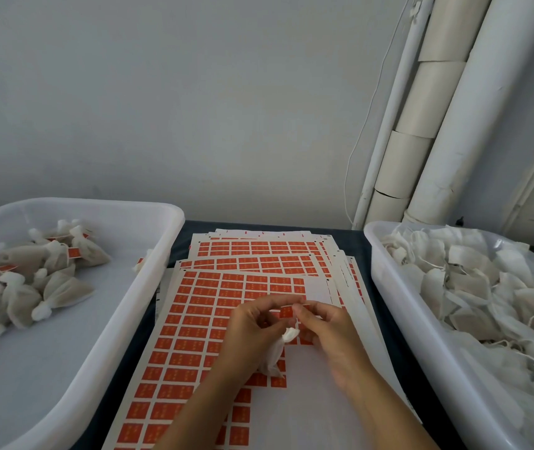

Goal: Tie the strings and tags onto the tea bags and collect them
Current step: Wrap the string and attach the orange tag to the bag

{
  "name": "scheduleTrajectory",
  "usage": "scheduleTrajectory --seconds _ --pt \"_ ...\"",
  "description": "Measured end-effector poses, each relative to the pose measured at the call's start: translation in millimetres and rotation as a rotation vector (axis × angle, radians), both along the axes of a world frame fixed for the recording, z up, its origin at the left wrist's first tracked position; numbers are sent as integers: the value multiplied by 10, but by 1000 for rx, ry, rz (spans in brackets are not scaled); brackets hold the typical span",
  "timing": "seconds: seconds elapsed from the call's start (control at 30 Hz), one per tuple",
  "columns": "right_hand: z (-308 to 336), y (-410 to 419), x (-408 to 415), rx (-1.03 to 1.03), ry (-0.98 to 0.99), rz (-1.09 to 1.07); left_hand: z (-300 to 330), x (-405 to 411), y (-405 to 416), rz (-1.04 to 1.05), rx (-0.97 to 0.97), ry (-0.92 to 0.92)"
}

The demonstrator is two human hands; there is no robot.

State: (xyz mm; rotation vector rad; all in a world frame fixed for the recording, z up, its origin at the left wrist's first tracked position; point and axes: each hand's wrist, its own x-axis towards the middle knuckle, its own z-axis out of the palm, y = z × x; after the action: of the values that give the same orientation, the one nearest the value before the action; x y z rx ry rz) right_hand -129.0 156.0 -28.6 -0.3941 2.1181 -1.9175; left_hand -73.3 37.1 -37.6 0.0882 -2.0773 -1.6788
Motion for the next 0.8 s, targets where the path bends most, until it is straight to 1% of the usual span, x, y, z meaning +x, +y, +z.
scheduleTrajectory --seconds 0.1,0.2,0.3,0.37,0.43,0.53,0.67,0.73,0.8 --pt "1 -11 12 17 -27 -12 -3 3 1 10 -2 7" --pt "-4 -9 19 -21 -82 20 0 11 3 3 -4 27" --pt "-31 -19 38 -121 -174 36 14 16 15 -13 -3 67" --pt "-43 -32 58 -218 -224 30 24 11 20 -3 2 57" --pt "-38 -27 63 -304 -232 41 44 21 16 -6 62 -7" --pt "-13 7 42 -383 -215 77 68 58 2 -64 222 -125" --pt "16 47 5 -434 -199 183 116 82 4 6 264 -278" --pt "21 53 -1 -463 -189 248 139 77 7 -85 308 -346" --pt "33 53 17 -493 -184 303 177 90 21 -269 390 -338"
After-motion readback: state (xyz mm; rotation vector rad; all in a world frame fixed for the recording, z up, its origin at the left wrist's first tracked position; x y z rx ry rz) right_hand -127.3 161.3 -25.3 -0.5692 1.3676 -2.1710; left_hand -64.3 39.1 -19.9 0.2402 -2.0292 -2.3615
